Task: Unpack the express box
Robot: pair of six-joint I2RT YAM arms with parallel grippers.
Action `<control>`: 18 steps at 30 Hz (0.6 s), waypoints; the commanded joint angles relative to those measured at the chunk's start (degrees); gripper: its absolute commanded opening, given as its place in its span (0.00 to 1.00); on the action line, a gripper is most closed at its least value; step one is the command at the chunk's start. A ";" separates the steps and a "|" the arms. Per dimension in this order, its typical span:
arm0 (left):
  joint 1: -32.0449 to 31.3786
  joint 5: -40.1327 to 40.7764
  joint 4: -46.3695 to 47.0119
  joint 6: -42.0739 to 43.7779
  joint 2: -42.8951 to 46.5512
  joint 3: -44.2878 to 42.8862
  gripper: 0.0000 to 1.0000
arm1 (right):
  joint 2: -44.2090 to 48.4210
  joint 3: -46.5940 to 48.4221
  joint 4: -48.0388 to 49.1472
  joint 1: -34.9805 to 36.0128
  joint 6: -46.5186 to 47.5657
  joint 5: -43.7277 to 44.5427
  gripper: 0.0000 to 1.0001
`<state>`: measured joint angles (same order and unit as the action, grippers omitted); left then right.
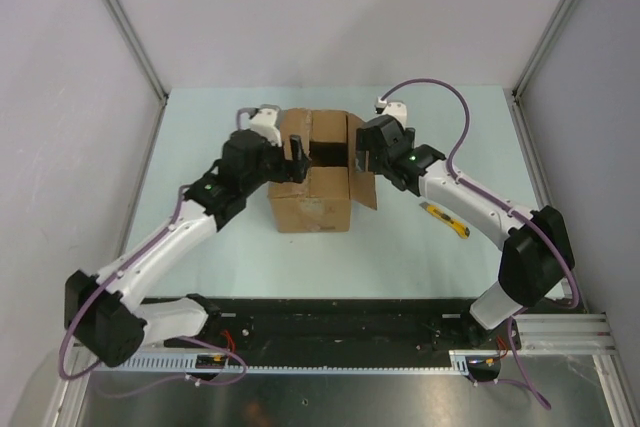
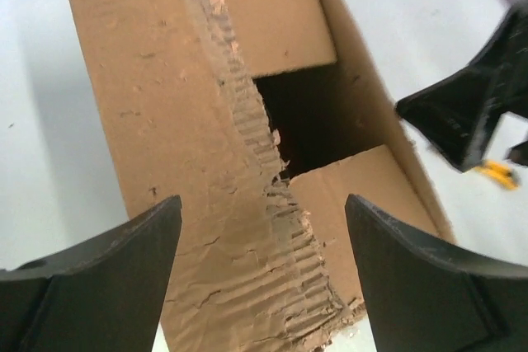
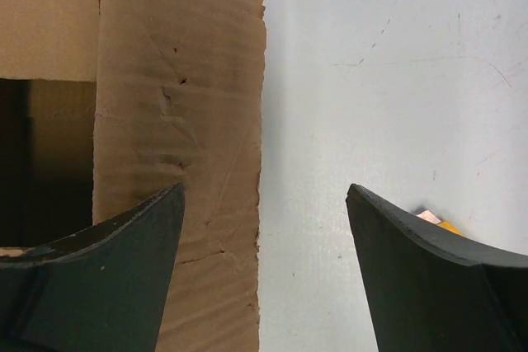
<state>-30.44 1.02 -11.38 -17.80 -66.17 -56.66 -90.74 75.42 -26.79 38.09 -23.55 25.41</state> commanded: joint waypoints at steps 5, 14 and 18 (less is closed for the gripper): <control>-9.46 23.14 -1.45 8.22 -8.35 -8.45 0.85 | 1.27 -2.82 0.33 0.15 -0.36 -1.68 0.84; -12.80 38.16 -6.20 9.44 -16.79 -15.74 0.84 | 1.27 -4.22 0.77 -1.43 -0.27 -2.64 0.84; -13.60 39.42 -9.27 11.12 -20.48 -19.09 0.85 | 0.92 -4.40 0.95 -2.22 -0.53 -3.61 0.83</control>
<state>-42.85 34.39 -17.50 -9.76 -84.29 -71.42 -90.13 71.70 -25.32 36.34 -23.75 24.32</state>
